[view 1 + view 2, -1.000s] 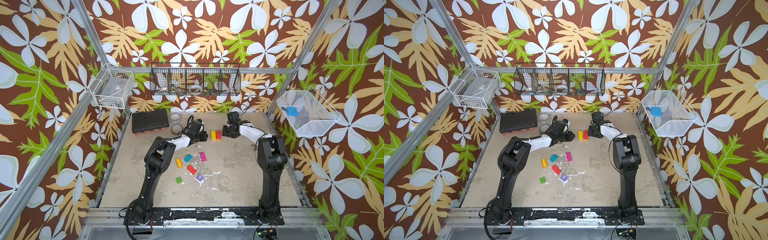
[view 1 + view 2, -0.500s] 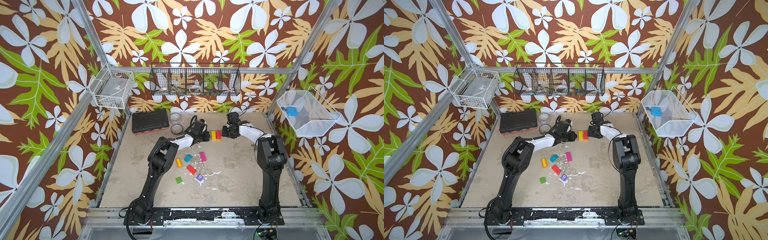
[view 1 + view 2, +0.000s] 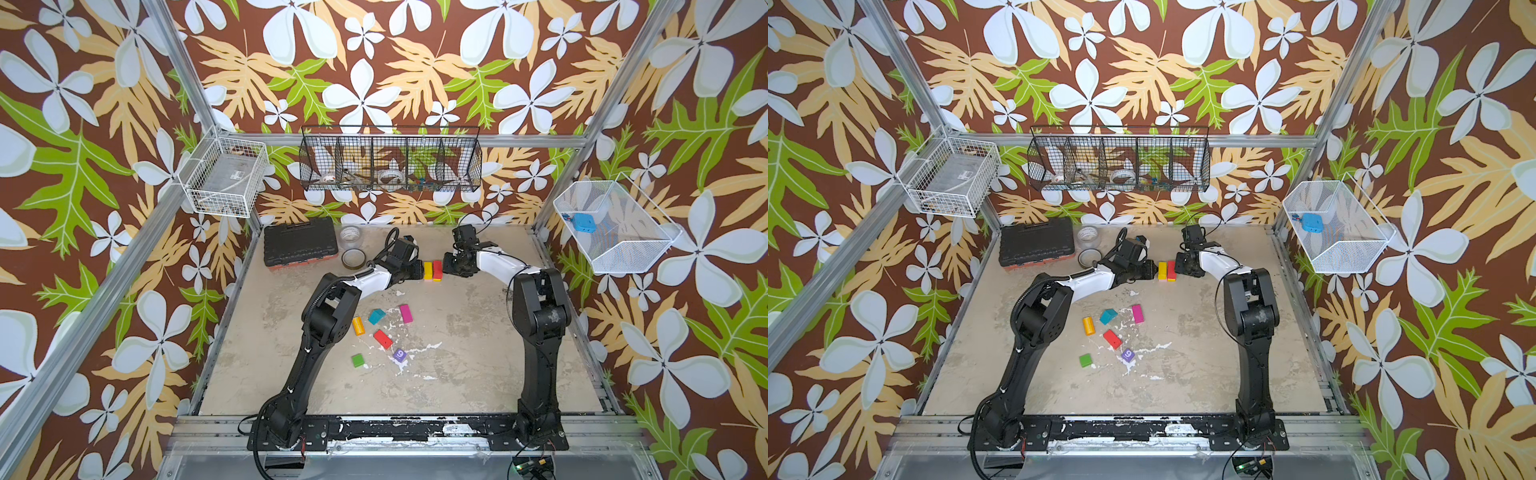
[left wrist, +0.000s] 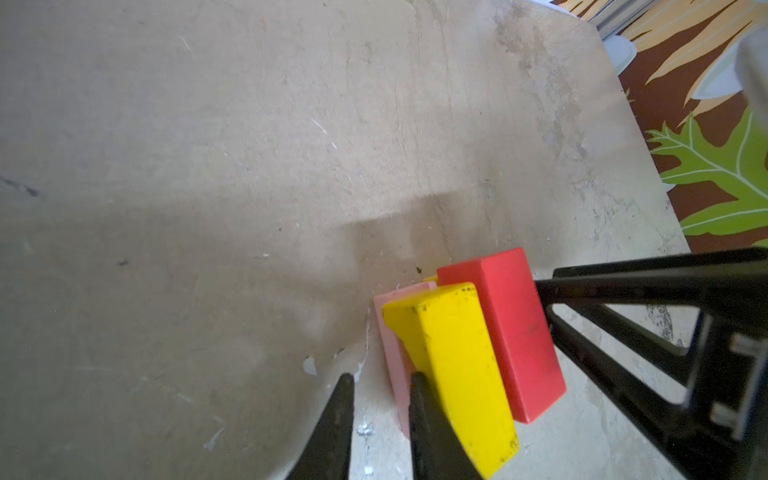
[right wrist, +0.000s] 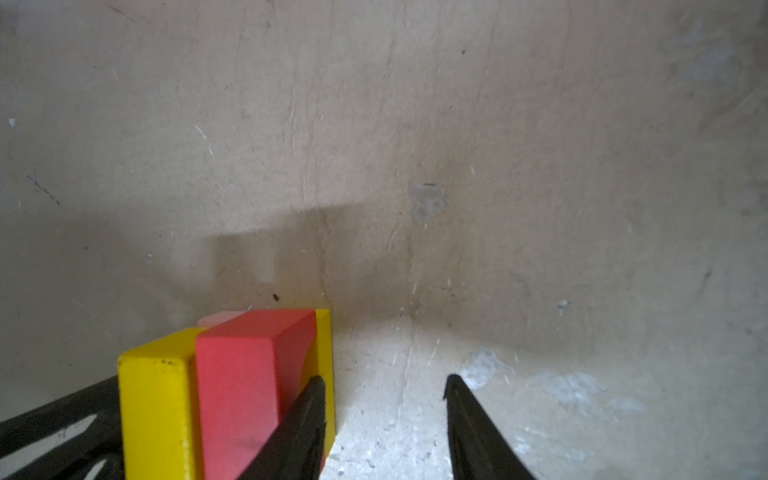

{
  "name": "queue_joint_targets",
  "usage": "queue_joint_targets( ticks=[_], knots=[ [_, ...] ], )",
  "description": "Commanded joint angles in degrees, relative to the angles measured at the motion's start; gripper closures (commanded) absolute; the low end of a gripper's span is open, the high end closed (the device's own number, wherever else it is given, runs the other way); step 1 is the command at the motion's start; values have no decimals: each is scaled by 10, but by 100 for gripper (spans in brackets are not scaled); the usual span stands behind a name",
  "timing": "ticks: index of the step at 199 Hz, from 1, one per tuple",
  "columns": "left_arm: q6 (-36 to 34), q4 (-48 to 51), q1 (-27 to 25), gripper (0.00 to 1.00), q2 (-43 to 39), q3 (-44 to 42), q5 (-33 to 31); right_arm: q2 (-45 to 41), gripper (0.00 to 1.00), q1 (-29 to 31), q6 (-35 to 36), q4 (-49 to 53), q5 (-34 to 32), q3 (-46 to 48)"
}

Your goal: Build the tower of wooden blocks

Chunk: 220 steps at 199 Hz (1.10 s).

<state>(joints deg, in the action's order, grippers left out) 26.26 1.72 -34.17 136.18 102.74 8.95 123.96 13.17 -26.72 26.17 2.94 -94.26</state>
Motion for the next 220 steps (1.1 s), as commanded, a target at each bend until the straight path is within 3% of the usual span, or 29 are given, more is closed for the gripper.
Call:
queue_joint_targets(
  ticks=[1,220],
  knots=[
    [-11,12,-4,74,5,13,-12,5,52,0,4,1,-1,-5],
    [-8,9,-5,75,-16,-9,-24,-8,53,-10,7,16,-15,-16]
  ],
)
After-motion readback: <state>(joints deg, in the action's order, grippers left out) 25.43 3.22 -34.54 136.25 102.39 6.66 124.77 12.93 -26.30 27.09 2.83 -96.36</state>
